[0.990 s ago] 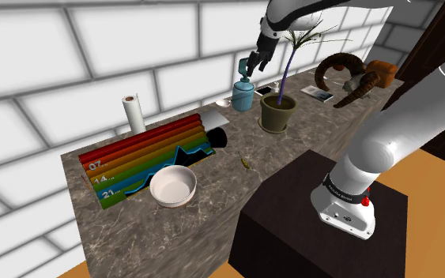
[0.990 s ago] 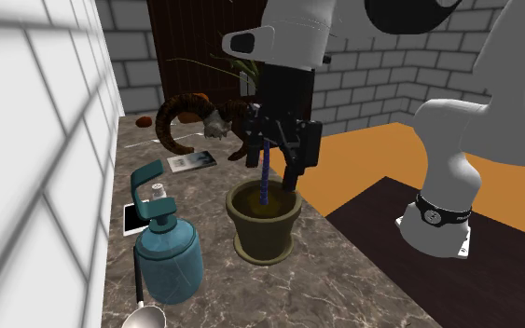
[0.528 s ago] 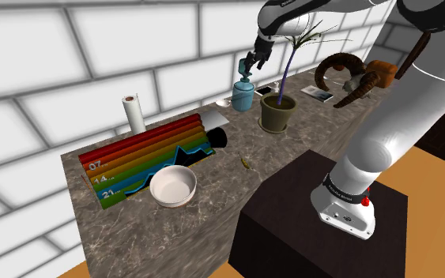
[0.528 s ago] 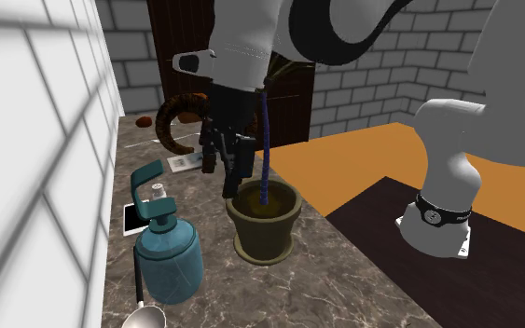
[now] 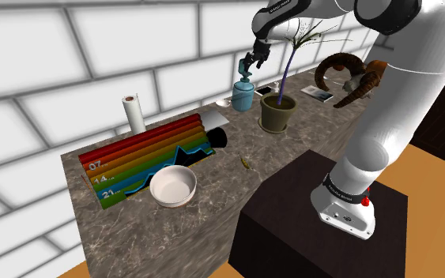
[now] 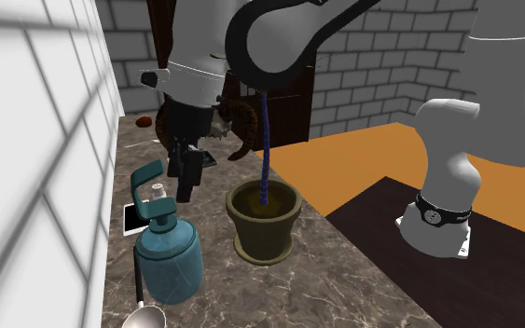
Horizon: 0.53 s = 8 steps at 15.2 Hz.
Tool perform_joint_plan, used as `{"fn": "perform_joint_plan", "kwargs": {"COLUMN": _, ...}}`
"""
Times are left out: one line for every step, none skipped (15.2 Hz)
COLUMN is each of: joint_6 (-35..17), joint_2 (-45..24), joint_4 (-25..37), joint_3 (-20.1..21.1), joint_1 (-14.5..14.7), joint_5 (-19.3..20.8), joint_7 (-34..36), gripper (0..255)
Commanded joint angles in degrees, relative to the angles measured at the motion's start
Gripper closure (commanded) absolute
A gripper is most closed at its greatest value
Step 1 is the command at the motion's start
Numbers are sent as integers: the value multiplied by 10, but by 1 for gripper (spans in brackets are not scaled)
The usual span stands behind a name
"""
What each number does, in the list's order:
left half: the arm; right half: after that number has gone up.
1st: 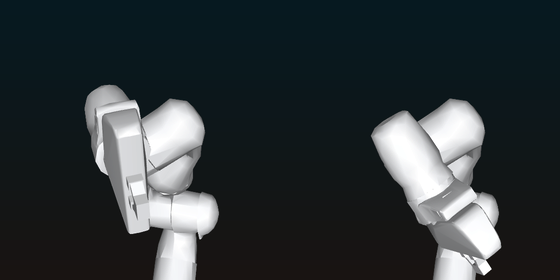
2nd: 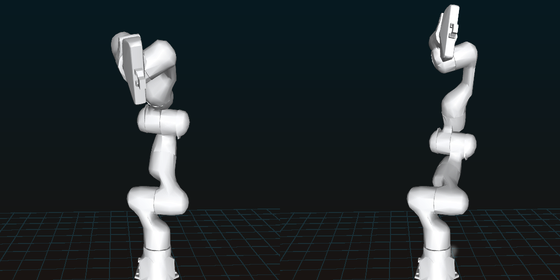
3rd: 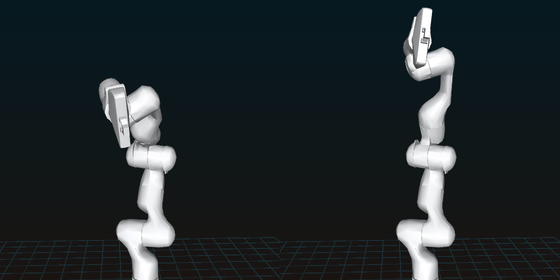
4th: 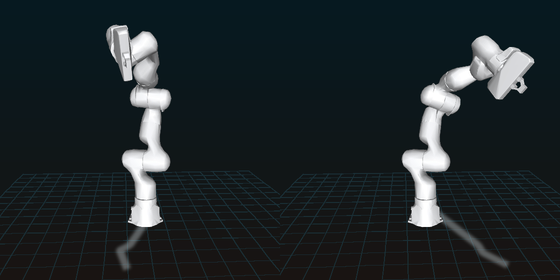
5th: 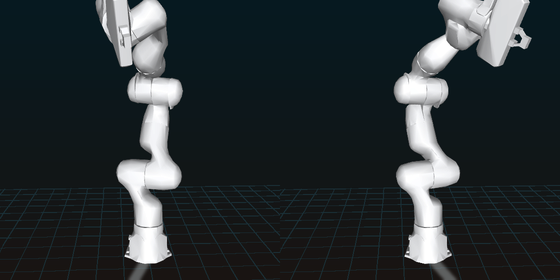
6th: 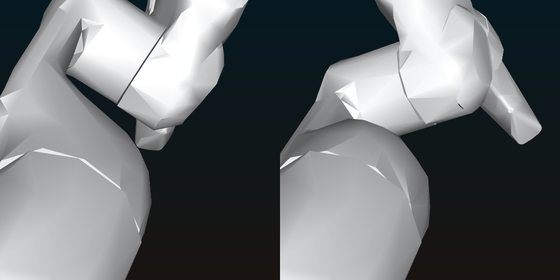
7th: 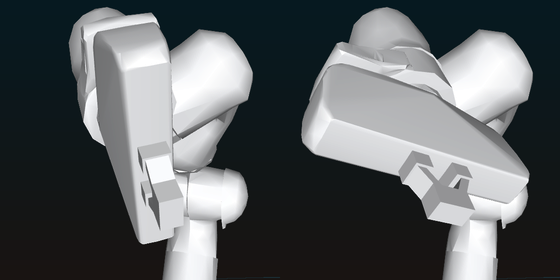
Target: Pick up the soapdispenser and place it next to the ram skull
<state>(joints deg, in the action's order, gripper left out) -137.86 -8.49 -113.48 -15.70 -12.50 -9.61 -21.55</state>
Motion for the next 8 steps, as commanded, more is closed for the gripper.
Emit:
{"fn": "perform_joint_plan", "kwargs": {"joint_6": -13, "joint_2": -15, "joint_4": 2, "joint_3": 1, "joint_1": -1, "joint_5": -7, "joint_7": -4, "gripper": 0}}
{"fn": "perform_joint_plan", "kwargs": {"joint_6": -18, "joint_2": -21, "joint_4": 2, "joint_3": 2, "joint_1": -2, "joint_5": -10, "joint_7": -6, "gripper": 0}}
{"fn": "perform_joint_plan", "kwargs": {"joint_6": -24, "joint_2": -27, "joint_4": 3, "joint_3": 3, "joint_1": -2, "joint_5": -13, "joint_7": -8, "gripper": 0}}
{"fn": "perform_joint_plan", "kwargs": {"joint_6": -29, "joint_2": -33, "joint_4": 3, "joint_3": 4, "joint_1": -3, "joint_5": -16, "joint_7": -10, "gripper": 0}}
{"fn": "perform_joint_plan", "kwargs": {"joint_6": -35, "joint_2": -39, "joint_4": 3, "joint_3": 5, "joint_1": -4, "joint_5": -19, "joint_7": -12, "gripper": 0}}
{"fn": "perform_joint_plan", "kwargs": {"joint_6": -38, "joint_2": -42, "joint_4": 3, "joint_3": 6, "joint_1": -4, "joint_5": -21, "joint_7": -13, "gripper": 0}}
{"fn": "perform_joint_plan", "kwargs": {"joint_6": -38, "joint_2": -42, "joint_4": 3, "joint_3": 6, "joint_1": -4, "joint_5": -21, "joint_7": -13, "gripper": 0}}
{"fn": "perform_joint_plan", "kwargs": {"joint_6": -38, "joint_2": -42, "joint_4": 3, "joint_3": 6, "joint_1": -4, "joint_5": -21, "joint_7": -13, "gripper": 0}}
